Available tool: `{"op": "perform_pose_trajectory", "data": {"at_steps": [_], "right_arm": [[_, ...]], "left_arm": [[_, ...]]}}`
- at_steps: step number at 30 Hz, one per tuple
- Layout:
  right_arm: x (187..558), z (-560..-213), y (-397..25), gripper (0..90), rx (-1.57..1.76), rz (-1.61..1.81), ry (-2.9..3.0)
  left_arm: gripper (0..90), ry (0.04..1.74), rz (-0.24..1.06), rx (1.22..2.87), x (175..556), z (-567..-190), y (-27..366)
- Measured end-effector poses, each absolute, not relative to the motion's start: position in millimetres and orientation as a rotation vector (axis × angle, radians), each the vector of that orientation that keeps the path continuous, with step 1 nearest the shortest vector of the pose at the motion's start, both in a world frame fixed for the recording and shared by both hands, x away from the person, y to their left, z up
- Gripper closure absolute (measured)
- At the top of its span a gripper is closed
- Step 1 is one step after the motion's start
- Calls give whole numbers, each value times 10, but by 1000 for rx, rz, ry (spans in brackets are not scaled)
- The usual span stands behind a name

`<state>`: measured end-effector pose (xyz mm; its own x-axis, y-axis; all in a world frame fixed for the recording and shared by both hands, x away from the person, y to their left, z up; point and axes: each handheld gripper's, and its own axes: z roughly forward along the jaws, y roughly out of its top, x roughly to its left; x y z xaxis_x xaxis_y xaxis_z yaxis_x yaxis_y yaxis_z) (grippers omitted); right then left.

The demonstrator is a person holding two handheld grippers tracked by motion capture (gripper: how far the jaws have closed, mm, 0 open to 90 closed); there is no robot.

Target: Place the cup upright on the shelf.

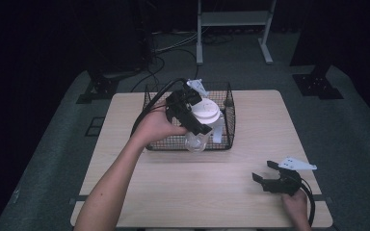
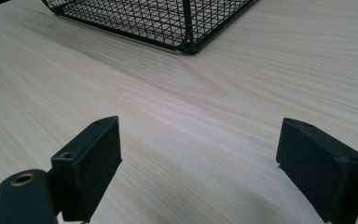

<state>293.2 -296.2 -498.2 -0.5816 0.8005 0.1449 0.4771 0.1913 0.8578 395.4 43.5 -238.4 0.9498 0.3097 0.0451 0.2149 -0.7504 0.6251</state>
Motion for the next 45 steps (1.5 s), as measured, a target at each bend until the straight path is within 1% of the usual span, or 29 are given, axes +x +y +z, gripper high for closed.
{"op": "perform_pose_trajectory", "data": {"at_steps": [18,25,31,36,45], "right_arm": [[2928,-4981,-2969,129,1207,1357,2133],[2923,-4979,-2964,129,1206,1359,2134],[2922,-4979,-2964,129,1205,1361,2134],[2920,-4976,-2967,129,1205,1358,2138],[2927,-4979,-2967,129,1199,1360,2132]], "left_arm": [[55,453,203,2459,4342,-2254,332],[55,511,214,2459,4510,-2231,355],[55,572,216,2426,4642,-2203,409],[55,596,185,2401,4754,-2221,425],[55,642,179,2361,4923,-2361,341]]}}
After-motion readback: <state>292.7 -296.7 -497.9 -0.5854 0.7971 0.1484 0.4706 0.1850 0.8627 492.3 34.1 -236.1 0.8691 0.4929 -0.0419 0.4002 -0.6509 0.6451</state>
